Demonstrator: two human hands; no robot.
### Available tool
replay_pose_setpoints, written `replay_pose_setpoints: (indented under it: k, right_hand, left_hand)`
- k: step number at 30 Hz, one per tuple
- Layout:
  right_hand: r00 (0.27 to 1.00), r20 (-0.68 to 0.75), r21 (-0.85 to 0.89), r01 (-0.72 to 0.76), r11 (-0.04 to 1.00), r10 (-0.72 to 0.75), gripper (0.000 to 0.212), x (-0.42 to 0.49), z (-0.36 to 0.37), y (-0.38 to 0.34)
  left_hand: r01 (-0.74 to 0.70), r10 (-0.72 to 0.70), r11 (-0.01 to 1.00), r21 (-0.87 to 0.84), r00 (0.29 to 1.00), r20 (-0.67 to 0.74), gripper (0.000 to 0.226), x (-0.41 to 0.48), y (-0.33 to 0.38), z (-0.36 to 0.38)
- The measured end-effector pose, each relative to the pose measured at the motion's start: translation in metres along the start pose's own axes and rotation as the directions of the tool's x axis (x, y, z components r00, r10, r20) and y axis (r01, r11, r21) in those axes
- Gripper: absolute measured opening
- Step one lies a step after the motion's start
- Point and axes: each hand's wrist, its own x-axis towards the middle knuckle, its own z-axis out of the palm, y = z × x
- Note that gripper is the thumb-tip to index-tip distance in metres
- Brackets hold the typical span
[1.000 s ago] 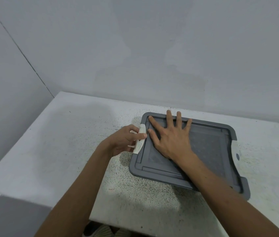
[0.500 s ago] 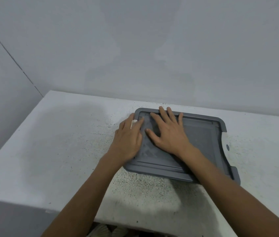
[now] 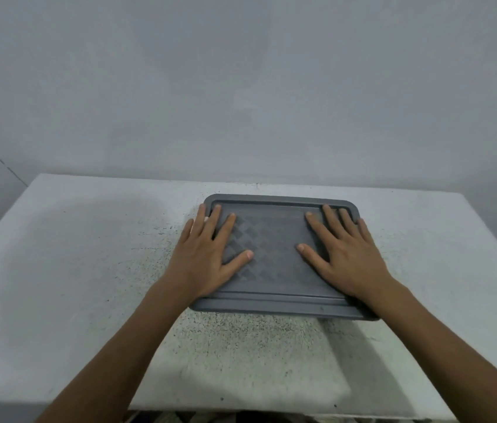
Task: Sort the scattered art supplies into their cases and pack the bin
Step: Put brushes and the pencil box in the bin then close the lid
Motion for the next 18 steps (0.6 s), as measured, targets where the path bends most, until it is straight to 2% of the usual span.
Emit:
replay_pose_setpoints:
  k: [5,10,14,18]
  right_hand:
    - [0.999,0.040,0.048,0.034,0.998,-0.036,0.083,-0.018,-0.001,0.004]
    - [0.992,0.105,0.098,0.054,0.994,-0.064,0.091,-0.050,-0.009,-0.005]
    - [0.992,0.042,0.061,0.116,0.991,-0.119,0.088,-0.073,-0.003,-0.009]
    - [0.985,0.019,0.018,0.174,0.985,-0.174,0.089,-0.075,0.001,-0.009]
  left_hand:
    - [-0.015,0.015,1.000,-0.011,1.000,-0.019,0.094,-0.007,0.003,0.001]
    - [-0.079,0.088,0.989,-0.121,0.994,0.070,0.102,-0.035,0.009,-0.004]
    - [-0.108,0.111,0.993,-0.036,0.991,0.080,0.115,-0.059,0.019,-0.002]
    - [-0.101,0.103,0.994,-0.039,0.994,0.044,0.120,-0.059,0.020,0.002]
